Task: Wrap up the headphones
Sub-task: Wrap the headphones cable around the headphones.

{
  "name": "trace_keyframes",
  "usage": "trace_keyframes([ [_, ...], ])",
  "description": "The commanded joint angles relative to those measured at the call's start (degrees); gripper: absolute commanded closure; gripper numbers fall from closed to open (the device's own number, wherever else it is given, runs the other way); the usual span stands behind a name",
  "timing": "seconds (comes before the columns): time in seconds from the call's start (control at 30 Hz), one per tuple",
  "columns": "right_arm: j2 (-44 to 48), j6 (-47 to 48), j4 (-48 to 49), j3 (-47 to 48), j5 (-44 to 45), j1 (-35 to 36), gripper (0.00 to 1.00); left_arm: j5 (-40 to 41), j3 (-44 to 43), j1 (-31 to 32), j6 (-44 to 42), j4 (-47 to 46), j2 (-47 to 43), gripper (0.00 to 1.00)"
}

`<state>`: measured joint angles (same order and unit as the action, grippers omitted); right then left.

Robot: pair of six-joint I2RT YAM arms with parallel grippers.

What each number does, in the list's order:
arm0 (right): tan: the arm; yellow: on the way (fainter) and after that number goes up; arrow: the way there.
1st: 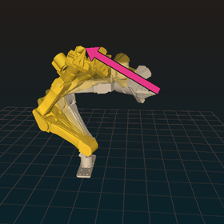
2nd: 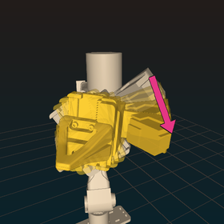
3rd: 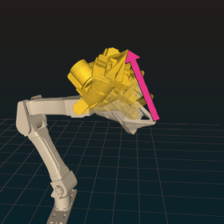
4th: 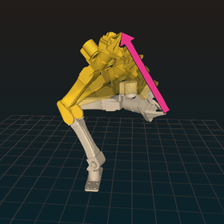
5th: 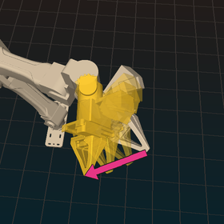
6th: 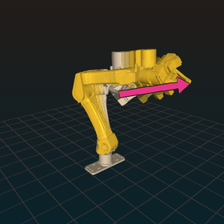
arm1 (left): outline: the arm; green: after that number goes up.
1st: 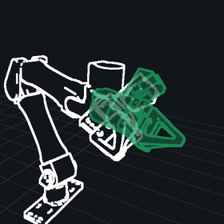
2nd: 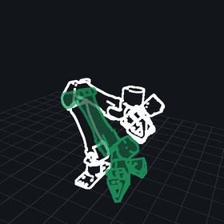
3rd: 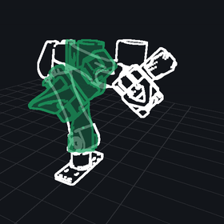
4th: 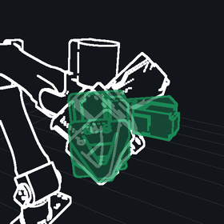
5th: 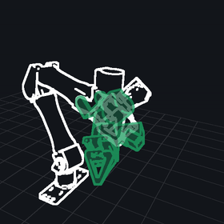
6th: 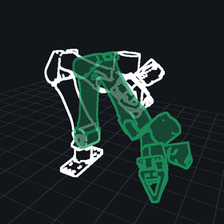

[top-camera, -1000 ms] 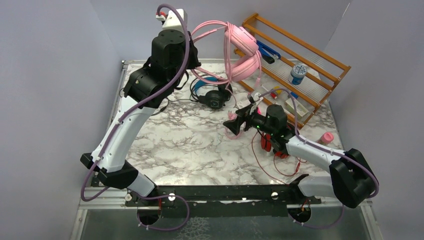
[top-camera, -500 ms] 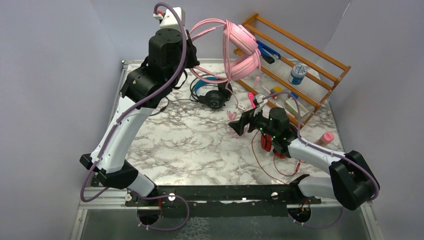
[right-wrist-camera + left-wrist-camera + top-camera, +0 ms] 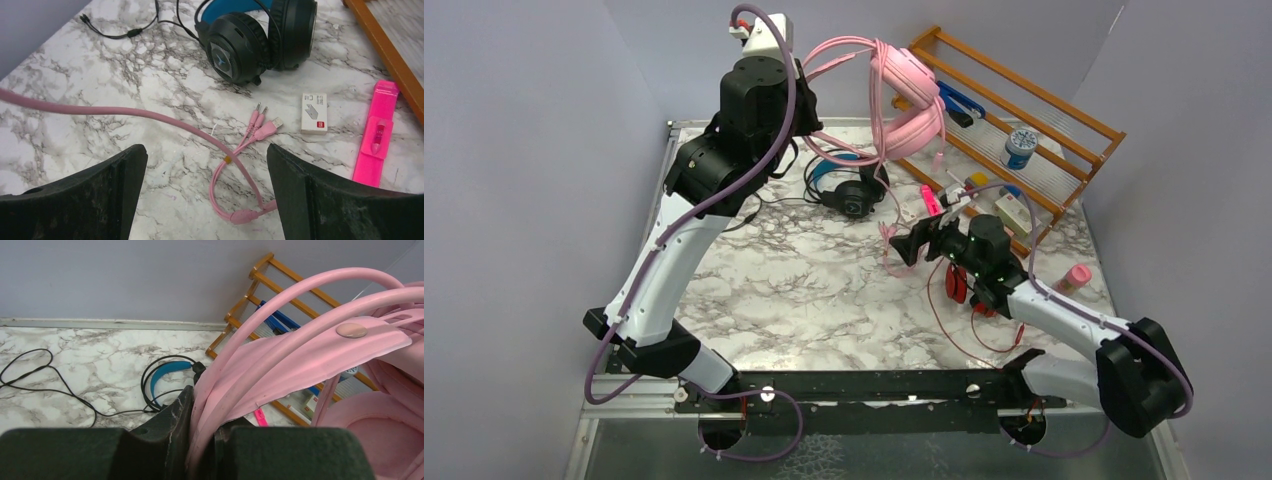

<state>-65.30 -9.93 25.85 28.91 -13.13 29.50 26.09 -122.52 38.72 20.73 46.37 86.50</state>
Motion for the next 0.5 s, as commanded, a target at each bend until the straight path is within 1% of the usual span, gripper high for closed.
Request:
trace_keyframes([
  [0.0,-5.5,2.2,4.1,0.8,0.4,-0.3,0.06,-2.2,-3.3,-0.2,2.5,-5.3,-2.9,1.0],
  [0.13,-10.6,3.5,10.3,2.0,0.3,-0.5,0.07,-3.8,-3.5,-0.3,3.3,-4.9,-3.3,1.0],
  [0.2,-13.6,3.2,13.2,2.9,-2.3,-1.1,0.12,-5.7,-3.8,-0.3,3.7,-5.0,-3.8,1.0],
  [0.23,-15.3,3.0,14.7,3.4,-4.9,-1.5,0.2,-6.9,-3.9,-0.3,4.0,-5.1,-4.1,1.0],
  [0.27,-17.3,2.6,15.8,4.2,-7.1,-1.7,0.32,-8.2,-3.8,-0.3,4.1,-5.3,-4.5,1.0],
  [0.33,-20.6,1.9,15.4,6.6,-10.0,-1.8,0.45,-12.5,-2.8,-0.3,3.8,-6.1,-5.5,1.0],
  [0.37,-21.7,1.4,14.8,7.7,-10.5,-1.9,0.54,-14.5,-1.9,-0.4,3.5,-6.7,-6.1,1.0],
  [0.43,-22.0,-0.2,14.0,8.2,-10.7,-2.5,0.81,-19.6,-0.1,-0.3,2.2,-7.4,-7.3,1.0],
  [0.47,-21.5,-1.3,14.1,7.7,-10.5,-3.3,0.92,-22.4,1.4,-0.3,0.9,-7.9,-8.4,1.0],
])
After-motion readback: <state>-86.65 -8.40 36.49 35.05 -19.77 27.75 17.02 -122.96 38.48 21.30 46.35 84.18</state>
